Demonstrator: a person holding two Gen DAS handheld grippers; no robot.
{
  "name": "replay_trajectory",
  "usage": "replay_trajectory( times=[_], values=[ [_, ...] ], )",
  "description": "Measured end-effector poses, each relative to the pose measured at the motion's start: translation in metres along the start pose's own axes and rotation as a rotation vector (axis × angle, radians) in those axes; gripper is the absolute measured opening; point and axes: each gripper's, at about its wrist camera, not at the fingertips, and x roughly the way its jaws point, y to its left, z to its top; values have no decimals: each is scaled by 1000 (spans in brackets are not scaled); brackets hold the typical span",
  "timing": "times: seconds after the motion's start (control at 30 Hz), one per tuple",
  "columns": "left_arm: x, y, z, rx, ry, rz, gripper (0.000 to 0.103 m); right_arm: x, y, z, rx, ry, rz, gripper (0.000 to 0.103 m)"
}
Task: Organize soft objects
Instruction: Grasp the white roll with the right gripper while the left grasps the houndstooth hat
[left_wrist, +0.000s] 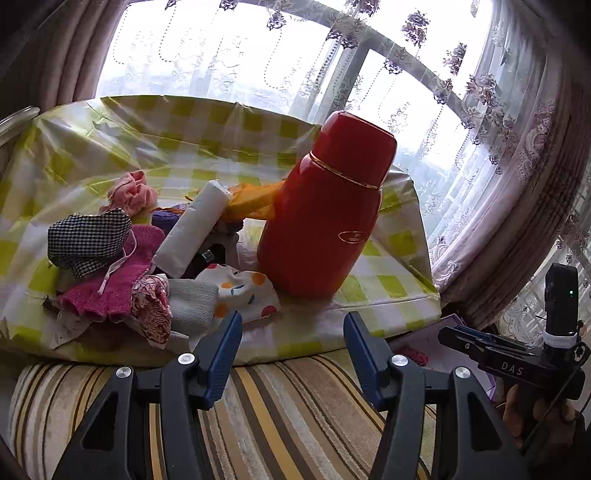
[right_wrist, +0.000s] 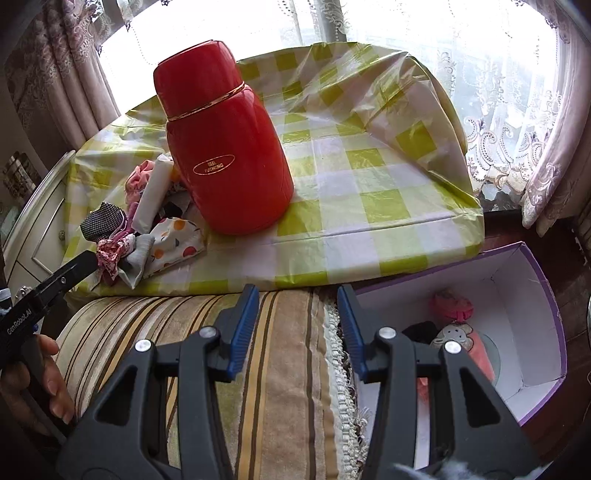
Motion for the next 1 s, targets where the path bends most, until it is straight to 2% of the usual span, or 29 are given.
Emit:
replay_trajectory(
  times=[0.2,0.57,1.0],
  values=[
    [-10,39,4,-67,-24,62,58,16,35,6,-61,21,49,48],
    [-17,100,6,-208,-35,133,58,51,93,17,-135,74,126,48],
    [-6,163,27,-344,-51,214,58,93,152,42,-177,93,203,48]
  ],
)
